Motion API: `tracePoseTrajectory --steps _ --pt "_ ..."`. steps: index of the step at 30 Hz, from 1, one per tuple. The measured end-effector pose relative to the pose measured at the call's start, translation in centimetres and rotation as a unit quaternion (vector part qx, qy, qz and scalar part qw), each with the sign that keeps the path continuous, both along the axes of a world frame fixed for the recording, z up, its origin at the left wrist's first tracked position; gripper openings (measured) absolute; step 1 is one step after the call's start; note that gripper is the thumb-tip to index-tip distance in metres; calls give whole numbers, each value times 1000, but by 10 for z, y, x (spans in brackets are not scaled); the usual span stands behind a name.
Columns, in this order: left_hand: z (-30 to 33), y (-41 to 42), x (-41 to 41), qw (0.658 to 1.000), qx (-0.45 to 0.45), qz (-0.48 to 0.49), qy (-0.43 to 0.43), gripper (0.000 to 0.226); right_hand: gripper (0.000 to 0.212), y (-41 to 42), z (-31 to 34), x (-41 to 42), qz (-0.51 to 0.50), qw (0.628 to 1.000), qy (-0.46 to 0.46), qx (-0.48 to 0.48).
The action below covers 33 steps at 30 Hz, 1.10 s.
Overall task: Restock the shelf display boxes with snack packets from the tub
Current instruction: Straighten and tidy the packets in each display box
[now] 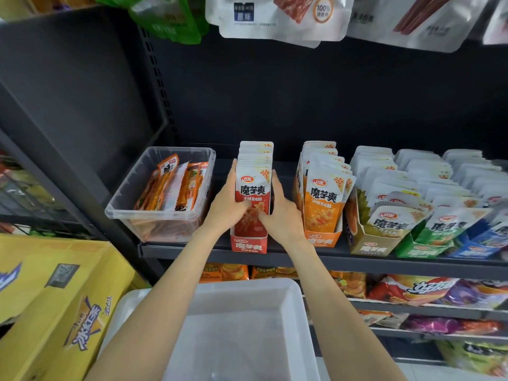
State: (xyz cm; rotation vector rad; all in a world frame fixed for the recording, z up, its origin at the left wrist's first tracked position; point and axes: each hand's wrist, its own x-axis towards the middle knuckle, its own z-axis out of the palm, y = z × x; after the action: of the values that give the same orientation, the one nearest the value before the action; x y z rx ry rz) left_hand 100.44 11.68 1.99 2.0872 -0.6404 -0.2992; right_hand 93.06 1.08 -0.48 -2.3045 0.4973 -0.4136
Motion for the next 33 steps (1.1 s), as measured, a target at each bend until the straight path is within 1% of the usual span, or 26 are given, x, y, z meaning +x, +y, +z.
tracePoseTrajectory --steps 3,7,12,17,19,21,23,24,25,27,29,31,33 --pt "2 -1 -3 1000 25 18 5 96 81 -2 0 -1 8 1000 4 15" --pt "0 7 -15 998 46 42 -5 91 81 -2 2 -1 9 999 3 30" --pt "0 17 -22 998 40 44 -20 84 80 3 0 14 11 1000 12 23" --pt "7 18 -17 997 24 68 9 79 79 9 4 22 15 999 18 24" --pt "11 16 -22 996 13 87 -21 76 78 11 9 19 15 999 23 36" --pt "14 15 -35 989 -19 111 -94 69 73 12 20 6 9 999 18 36" --pt "19 14 -58 979 -92 104 -146 57 64 9 28 -22 -4 999 -39 35" --pt "22 11 -70 977 -134 85 -146 53 56 6 31 -40 -22 996 -85 25" --pt "22 6 -81 975 -168 62 -130 51 48 2 31 -60 -50 990 -128 9" --pt "18 -11 -93 978 -188 23 -90 51 35 -11 26 -95 -113 973 -197 -28" --pt "10 -36 -93 987 -152 -12 -50 62 33 -25 12 -113 -147 964 -214 -58" --pt "-1 -59 -89 995 -91 -31 -4 75 40 -32 -1 -117 -141 970 -180 -87" --pt "-10 -74 -81 999 -21 -35 1 82 53 -34 -10 -114 -122 981 -128 -82"
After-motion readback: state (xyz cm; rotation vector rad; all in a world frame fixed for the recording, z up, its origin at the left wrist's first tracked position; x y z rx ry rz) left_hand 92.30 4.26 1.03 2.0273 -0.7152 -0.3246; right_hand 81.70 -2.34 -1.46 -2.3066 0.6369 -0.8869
